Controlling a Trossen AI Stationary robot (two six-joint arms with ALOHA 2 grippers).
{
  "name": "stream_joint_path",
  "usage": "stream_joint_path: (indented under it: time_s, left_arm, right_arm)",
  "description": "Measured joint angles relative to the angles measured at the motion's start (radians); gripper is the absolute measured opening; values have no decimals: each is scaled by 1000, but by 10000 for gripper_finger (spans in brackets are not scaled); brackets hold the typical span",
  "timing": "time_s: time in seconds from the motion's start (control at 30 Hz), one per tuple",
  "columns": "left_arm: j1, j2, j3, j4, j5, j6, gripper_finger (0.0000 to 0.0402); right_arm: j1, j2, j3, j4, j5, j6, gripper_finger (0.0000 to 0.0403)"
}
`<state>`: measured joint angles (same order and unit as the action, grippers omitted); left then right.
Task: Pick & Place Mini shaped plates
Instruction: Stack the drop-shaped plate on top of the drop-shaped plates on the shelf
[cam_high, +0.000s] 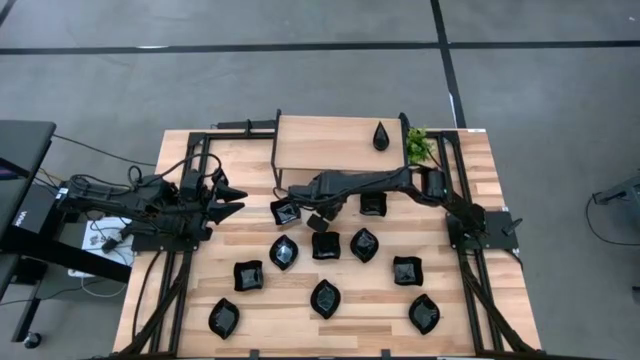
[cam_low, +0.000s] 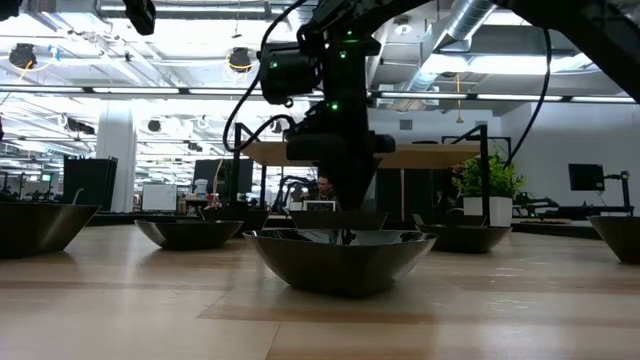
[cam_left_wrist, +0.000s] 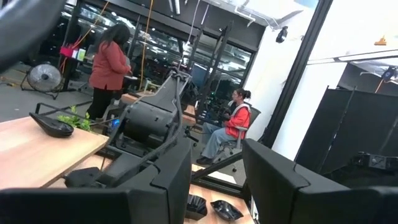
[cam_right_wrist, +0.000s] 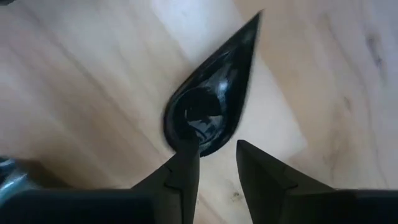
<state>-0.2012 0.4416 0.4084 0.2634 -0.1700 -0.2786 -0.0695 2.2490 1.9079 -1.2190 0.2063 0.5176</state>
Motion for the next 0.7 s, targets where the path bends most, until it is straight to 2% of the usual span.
stream_joint_path:
  time_s: [0.2,0.4,0.7]
  left_arm:
    - [0,0,0,0,0,0,145]
    - [0,0,0,6,0,0,145]
    - [0,3,0,8,0,-15,145]
  right_arm:
    - [25,0,0,-5,43,22,102]
    - [-5,0,0,-10,58,22,102]
    - [-15,0,0,-67,55,-57,102]
